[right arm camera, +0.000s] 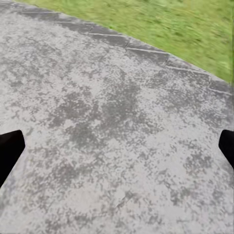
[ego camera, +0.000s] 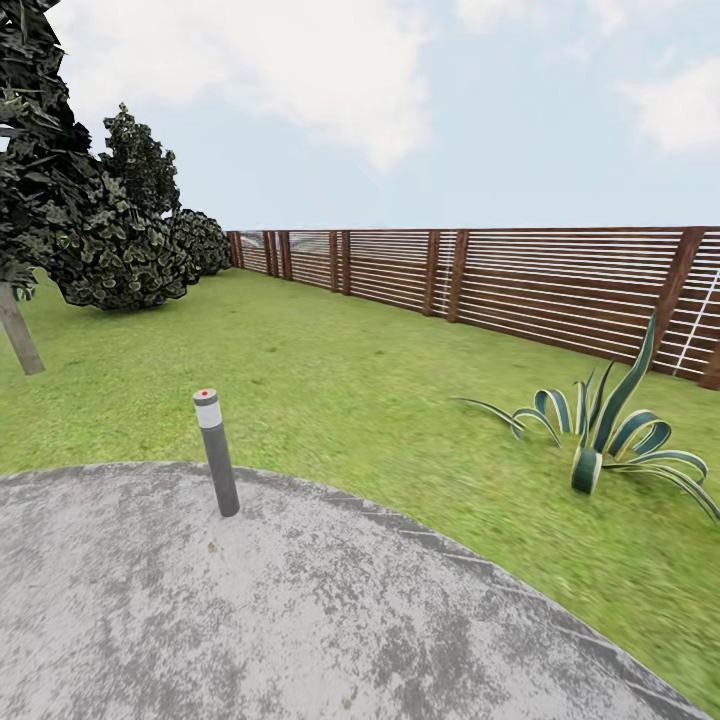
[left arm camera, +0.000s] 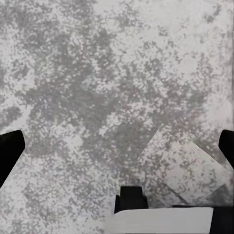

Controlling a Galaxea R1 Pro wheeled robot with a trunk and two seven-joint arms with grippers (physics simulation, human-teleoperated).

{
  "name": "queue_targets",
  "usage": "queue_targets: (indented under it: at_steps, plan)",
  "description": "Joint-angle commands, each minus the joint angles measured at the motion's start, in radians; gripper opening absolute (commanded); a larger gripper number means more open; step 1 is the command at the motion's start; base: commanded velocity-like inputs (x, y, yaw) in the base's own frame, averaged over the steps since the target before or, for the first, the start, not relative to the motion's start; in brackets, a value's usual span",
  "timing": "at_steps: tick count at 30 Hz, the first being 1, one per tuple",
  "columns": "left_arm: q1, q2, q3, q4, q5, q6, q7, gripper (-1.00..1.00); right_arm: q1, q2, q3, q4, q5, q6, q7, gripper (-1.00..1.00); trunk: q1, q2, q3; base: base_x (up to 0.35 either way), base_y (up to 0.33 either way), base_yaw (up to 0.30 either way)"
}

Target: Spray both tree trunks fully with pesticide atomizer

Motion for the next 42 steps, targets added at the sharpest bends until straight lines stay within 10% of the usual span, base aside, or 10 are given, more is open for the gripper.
queue_targets:
  at_steps: [1, 12, 22, 42]
  plan:
    - [-0.016, 0.0, 0.0, -0.006, 0.001, 0.001, -0.002, 1.0, -0.008, 0.0, 0.0, -0.024, 0.001, -0.009, -0.002, 1.0, 0.0, -0.001, -0.001, 0.0, 0.0, 0.0]
    - [-0.053, 0.004, 0.023, -0.004, 0.024, -0.177, -0.003, 1.0, -0.066, -0.024, 0.004, -0.069, 0.02, 0.021, 0.006, 1.0, 0.0, -0.001, -0.001, 0.0, 0.0, 0.0]
    - [-0.054, 0.012, 0.117, 0.002, 0.027, -0.192, 0.002, 1.0, -0.067, -0.026, 0.006, -0.068, 0.021, 0.022, 0.004, 1.0, 0.0, -0.001, -0.001, 0.0, -0.008, 0.0]
    - [-0.054, 0.013, 0.133, 0.006, 0.023, -0.193, 0.001, 1.0, -0.068, -0.025, -0.001, -0.059, 0.02, 0.025, -0.001, 1.0, 0.0, -0.001, -0.012, 0.021, -0.164, 0.184]
